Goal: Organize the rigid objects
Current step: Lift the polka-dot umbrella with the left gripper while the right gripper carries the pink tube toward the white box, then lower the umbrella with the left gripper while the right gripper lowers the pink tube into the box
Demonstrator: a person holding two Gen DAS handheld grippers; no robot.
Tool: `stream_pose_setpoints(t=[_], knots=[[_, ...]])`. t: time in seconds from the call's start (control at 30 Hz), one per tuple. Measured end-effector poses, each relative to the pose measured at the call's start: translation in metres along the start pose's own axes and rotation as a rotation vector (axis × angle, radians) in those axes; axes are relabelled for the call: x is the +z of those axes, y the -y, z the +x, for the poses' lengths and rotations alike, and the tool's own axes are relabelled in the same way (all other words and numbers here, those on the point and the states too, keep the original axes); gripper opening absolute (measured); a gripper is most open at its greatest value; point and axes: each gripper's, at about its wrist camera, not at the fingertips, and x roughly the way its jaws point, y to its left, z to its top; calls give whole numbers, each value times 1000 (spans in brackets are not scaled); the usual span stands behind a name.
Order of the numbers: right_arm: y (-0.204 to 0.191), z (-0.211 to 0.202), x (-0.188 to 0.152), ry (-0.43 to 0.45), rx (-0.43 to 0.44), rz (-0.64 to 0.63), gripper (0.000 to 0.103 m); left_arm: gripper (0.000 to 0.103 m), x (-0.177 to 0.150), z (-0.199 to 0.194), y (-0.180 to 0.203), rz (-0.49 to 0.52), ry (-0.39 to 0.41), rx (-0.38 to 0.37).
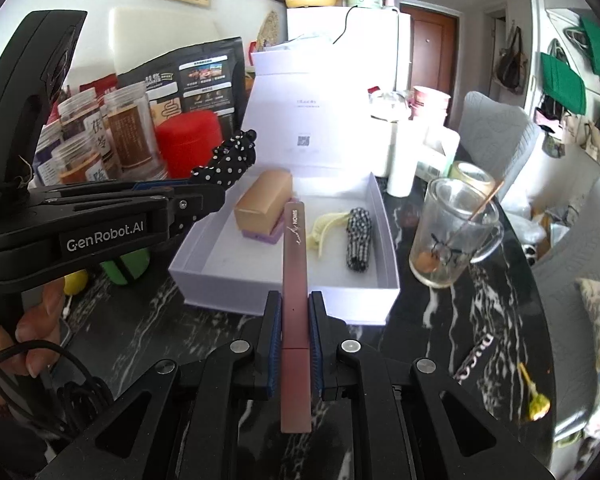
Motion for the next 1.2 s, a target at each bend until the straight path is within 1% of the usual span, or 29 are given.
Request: stream_pose_setpoints(t=[0.23,0.43,0.7,0.8,0.93,1.03,1.2], knots=[[11,9,29,31,-30,-12,13,18,30,12,0,19,38,0],[22,21,55,50,-51,-13,13,18,55,27,-8,20,64,-2],[33,45,83,64,-61,-9,13,18,82,51,-25,-11,84,48],[37,59,91,55,-62,-1,13,18,83,64,-33,-15,69,61],[41,79,98,32,-84,10,13,18,80,87,-48,-36,24,81],[46,93,99,18,-86,29,13,18,78,100,-54,-25,-3,91],[53,115,96,-29,-100,46,13,18,71,122,-60,-49,-80,61]])
